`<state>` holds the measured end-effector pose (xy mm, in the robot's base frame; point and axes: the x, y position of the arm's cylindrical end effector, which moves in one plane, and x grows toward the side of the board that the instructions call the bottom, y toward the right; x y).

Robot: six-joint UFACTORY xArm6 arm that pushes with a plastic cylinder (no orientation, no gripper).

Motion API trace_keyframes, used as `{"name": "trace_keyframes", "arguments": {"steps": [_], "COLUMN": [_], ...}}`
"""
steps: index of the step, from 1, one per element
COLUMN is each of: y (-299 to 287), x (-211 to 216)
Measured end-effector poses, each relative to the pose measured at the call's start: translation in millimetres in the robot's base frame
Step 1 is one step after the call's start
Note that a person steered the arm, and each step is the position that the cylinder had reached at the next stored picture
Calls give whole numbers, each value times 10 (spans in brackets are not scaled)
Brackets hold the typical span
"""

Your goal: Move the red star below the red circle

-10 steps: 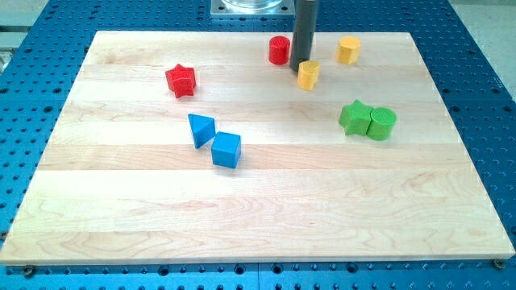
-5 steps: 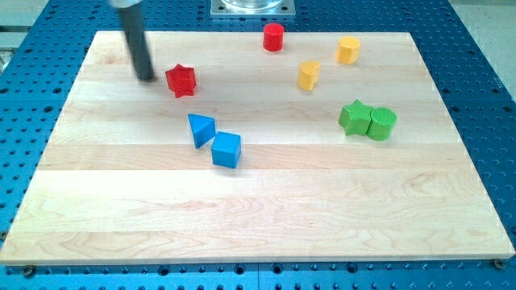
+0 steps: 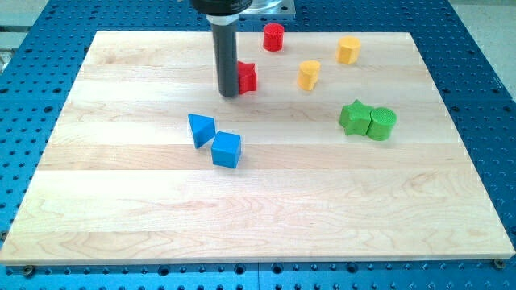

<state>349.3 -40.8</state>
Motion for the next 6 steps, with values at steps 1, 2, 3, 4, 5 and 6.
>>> {"name": "trace_keyframes", "arguments": {"steps": [1, 2, 3, 4, 5, 6], "y": [87, 87, 2, 438, 626, 632], "x": [-107, -242, -262, -343, -378, -178]}}
